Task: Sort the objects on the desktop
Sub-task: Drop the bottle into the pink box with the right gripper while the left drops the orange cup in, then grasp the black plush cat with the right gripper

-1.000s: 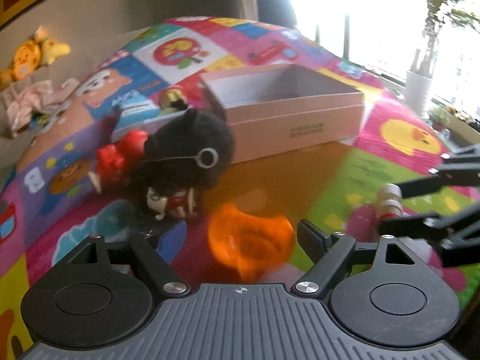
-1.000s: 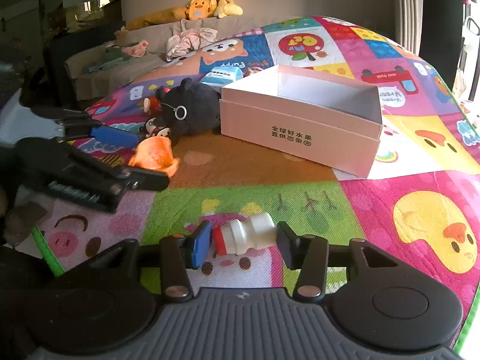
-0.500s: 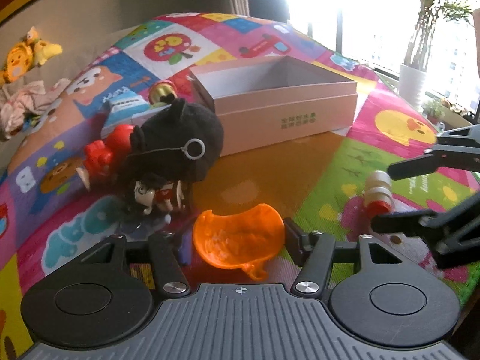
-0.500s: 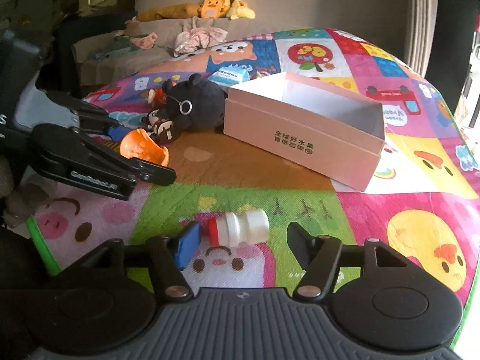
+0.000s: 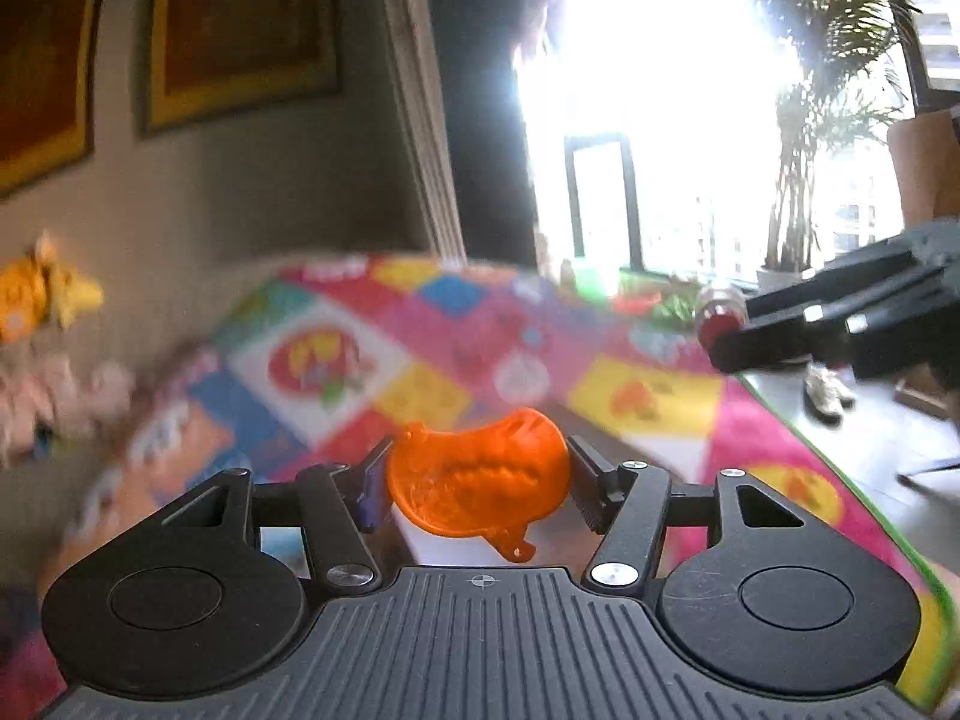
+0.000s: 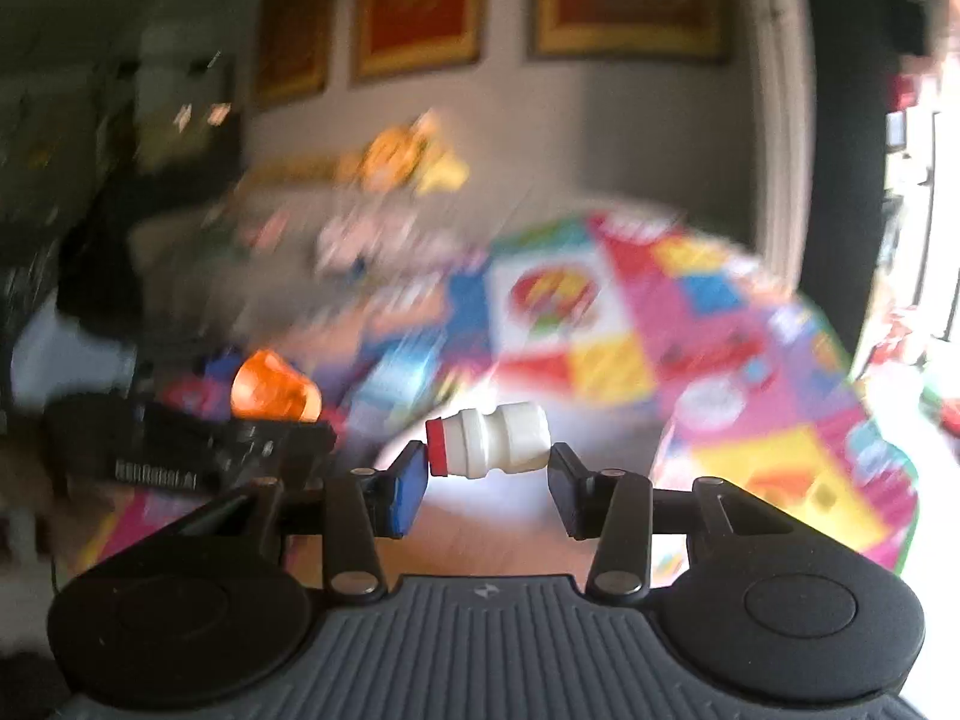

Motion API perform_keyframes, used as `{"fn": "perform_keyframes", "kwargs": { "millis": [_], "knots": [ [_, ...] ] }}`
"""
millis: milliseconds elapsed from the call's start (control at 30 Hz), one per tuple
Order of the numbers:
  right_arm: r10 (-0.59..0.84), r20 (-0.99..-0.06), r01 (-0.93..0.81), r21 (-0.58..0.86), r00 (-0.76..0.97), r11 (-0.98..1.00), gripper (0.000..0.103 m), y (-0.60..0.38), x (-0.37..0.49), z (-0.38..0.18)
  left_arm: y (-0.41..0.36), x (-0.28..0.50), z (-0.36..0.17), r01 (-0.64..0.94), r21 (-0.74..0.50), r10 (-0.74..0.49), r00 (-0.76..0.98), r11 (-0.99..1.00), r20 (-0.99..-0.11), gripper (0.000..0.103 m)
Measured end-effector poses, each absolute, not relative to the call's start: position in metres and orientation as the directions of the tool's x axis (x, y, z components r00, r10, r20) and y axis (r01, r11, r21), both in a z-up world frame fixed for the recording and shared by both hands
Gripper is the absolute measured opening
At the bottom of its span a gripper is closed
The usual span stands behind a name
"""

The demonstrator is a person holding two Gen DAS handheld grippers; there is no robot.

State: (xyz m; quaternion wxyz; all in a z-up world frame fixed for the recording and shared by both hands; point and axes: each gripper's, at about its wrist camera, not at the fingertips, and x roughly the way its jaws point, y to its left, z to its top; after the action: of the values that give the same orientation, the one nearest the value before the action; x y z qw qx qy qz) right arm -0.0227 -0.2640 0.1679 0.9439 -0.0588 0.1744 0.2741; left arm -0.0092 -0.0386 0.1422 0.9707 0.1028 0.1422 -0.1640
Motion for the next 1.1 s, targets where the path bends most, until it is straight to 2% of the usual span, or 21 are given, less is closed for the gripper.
{"fn": "perform_keyframes", "kwargs": {
  "millis": [67,133,233,333,367,400,433,500,633,700,767,833,967,1100],
  "knots": [
    [0.451,-0.370,-0.494,-0.026,0.812,0.869,0.044,-0.262,0.005,0.173,-0.050,0.021,0.135,0.346,0.158,-0.278,0.898,0.925,-0.341,0.063],
    [0.403,-0.430,-0.454,-0.017,0.808,0.891,0.044,-0.252,0.040,0.165,-0.059,0.053,0.117,0.342,0.150,-0.258,0.877,0.927,-0.405,0.063],
    [0.366,-0.521,-0.424,0.010,0.771,0.906,0.044,-0.235,0.089,0.141,-0.068,0.090,0.093,0.314,0.135,-0.224,0.863,0.940,-0.453,0.064],
    [0.338,-0.579,-0.391,0.036,0.742,0.920,0.045,-0.220,0.133,0.121,-0.060,0.121,0.085,0.309,0.047,-0.237,0.810,0.950,-0.536,0.067],
    [0.320,-0.589,-0.361,0.052,0.742,0.931,0.045,-0.220,0.144,0.117,-0.051,0.123,0.088,0.296,0.010,-0.243,0.801,0.955,-0.547,0.069],
    [0.313,-0.590,-0.336,0.075,0.744,0.939,0.045,-0.223,0.149,0.115,-0.041,0.117,0.092,0.287,-0.014,-0.250,0.806,0.958,-0.537,0.076],
    [0.316,-0.585,-0.322,0.097,0.747,0.942,0.045,-0.227,0.146,0.113,-0.032,0.107,0.095,0.284,-0.016,-0.251,0.817,0.959,-0.520,0.085],
    [0.327,-0.560,-0.326,0.105,0.761,0.939,0.046,-0.235,0.134,0.114,-0.015,0.076,0.099,0.265,0.022,-0.222,0.849,0.964,-0.479,0.089],
    [0.316,-0.513,-0.365,0.005,0.798,0.931,0.054,-0.234,0.093,0.111,0.009,0.021,0.088,0.258,0.066,-0.196,0.855,0.964,-0.480,0.091],
    [0.340,-0.515,-0.410,-0.026,0.787,0.912,0.056,-0.227,0.071,0.108,0.021,-0.006,0.075,0.237,0.080,-0.168,0.853,0.968,-0.495,0.095],
    [0.388,-0.525,-0.479,-0.042,0.757,0.877,0.058,-0.215,0.046,0.103,0.027,-0.025,0.064,0.195,0.114,-0.112,0.857,0.974,-0.503,0.095],
    [0.446,-0.542,-0.553,-0.041,0.712,0.833,0.065,-0.197,0.026,0.095,0.039,-0.039,0.051,0.128,0.133,-0.040,0.851,0.983,-0.523,0.096],
    [0.520,-0.570,-0.671,-0.076,0.636,0.737,0.069,-0.150,-0.006,0.079,0.077,-0.054,0.044,-0.017,0.059,0.047,0.830,0.998,-0.556,0.096],
    [0.507,-0.524,-0.702,-0.284,0.684,0.654,0.069,-0.097,-0.034,0.066,0.105,-0.067,0.052,-0.104,0.011,0.094,0.842,0.995,-0.531,0.097]
  ]
}}
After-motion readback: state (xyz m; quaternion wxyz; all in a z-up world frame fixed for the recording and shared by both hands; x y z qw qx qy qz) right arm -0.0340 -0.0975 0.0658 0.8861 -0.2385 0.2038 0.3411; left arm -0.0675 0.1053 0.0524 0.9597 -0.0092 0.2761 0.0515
